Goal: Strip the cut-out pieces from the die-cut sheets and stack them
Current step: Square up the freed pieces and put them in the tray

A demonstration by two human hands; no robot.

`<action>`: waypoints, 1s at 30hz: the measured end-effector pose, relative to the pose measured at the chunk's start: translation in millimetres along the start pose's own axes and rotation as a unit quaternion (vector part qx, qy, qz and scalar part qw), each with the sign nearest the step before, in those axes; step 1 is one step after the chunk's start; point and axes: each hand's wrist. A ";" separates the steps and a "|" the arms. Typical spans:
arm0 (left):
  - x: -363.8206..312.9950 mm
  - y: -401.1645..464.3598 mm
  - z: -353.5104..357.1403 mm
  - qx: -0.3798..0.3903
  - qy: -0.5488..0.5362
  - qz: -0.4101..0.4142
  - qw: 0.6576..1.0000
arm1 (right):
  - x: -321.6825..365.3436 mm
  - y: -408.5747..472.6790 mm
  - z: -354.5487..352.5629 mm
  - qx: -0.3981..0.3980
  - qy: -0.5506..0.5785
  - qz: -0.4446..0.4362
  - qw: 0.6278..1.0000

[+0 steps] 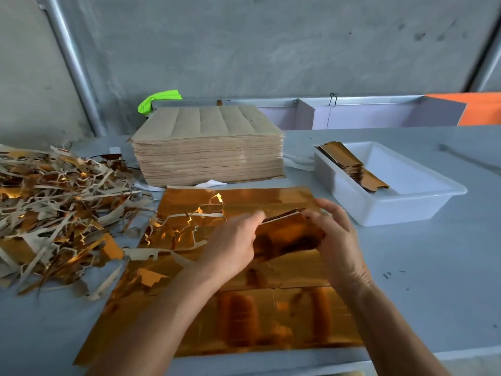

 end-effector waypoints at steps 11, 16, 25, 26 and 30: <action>-0.6 -4.5 23.3 -0.053 -0.223 -0.135 0.964 | -23.9 -2.9 -0.1 -0.147 -0.108 0.052 0.982; -3.9 -10.7 42.3 -0.064 -0.427 -0.247 0.867 | -27.2 -4.1 7.3 -0.137 -0.131 0.054 0.980; -11.0 -16.0 49.9 -0.027 -0.515 -0.231 0.825 | -29.6 -3.8 7.2 -0.119 -0.117 0.048 0.985; -12.3 -15.3 49.1 -0.036 -0.506 -0.233 0.829 | -28.4 -4.0 7.7 -0.115 -0.115 0.060 0.985; -14.0 -11.8 45.8 -0.091 -0.482 -0.261 0.832 | -23.0 -9.1 -1.2 -0.044 -0.059 0.141 0.987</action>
Point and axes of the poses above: each hand's wrist, its own y-axis towards the middle knuckle, its own z-axis out of the palm, x = y × z, and after that the axes turned 2 degrees about x, right-handed
